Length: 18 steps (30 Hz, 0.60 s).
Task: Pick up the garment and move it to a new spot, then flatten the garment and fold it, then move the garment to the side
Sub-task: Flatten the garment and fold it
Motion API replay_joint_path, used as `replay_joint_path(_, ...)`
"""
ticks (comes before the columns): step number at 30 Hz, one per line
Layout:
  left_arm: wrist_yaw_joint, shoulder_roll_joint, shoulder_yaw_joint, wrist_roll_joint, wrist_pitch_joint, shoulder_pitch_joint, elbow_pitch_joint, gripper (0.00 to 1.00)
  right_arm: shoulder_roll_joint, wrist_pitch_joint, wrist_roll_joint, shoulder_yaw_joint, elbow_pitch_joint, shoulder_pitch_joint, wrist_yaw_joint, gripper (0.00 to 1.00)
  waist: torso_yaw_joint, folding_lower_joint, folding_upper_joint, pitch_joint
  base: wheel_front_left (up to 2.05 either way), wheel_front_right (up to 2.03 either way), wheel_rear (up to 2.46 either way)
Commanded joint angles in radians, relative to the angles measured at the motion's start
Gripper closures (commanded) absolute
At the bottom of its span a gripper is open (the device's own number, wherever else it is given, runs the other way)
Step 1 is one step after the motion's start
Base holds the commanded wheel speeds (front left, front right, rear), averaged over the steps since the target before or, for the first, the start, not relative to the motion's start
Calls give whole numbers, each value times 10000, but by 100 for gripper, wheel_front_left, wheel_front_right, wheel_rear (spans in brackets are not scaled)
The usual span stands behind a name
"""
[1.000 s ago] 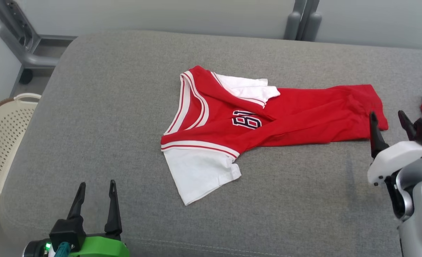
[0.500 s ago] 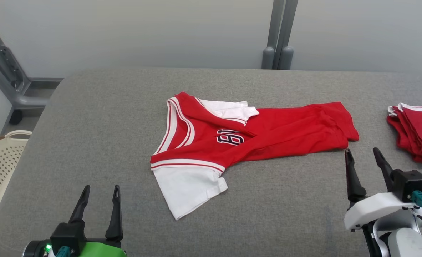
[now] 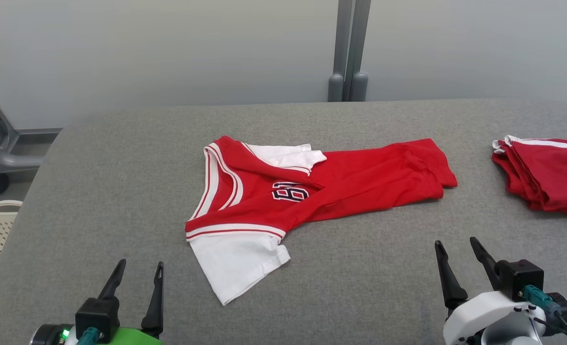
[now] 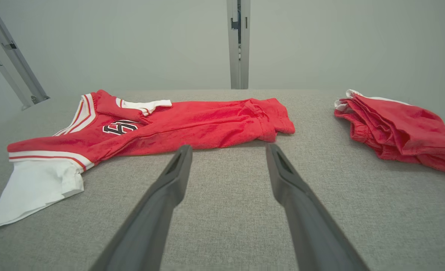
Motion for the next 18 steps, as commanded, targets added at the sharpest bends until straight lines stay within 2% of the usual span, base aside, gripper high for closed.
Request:
replay_joint_path(1,28,80,18,-85,-20,60,64,0,-23,-14,87,4,44,166,-12,0,-67,1,0,-32,0,0,0)
replay_joint_path(18,26,117,-214,-357,13,342,402,0,-23,184,163,212,-46,382,-12,0,-273,1,0,15,0,0,0)
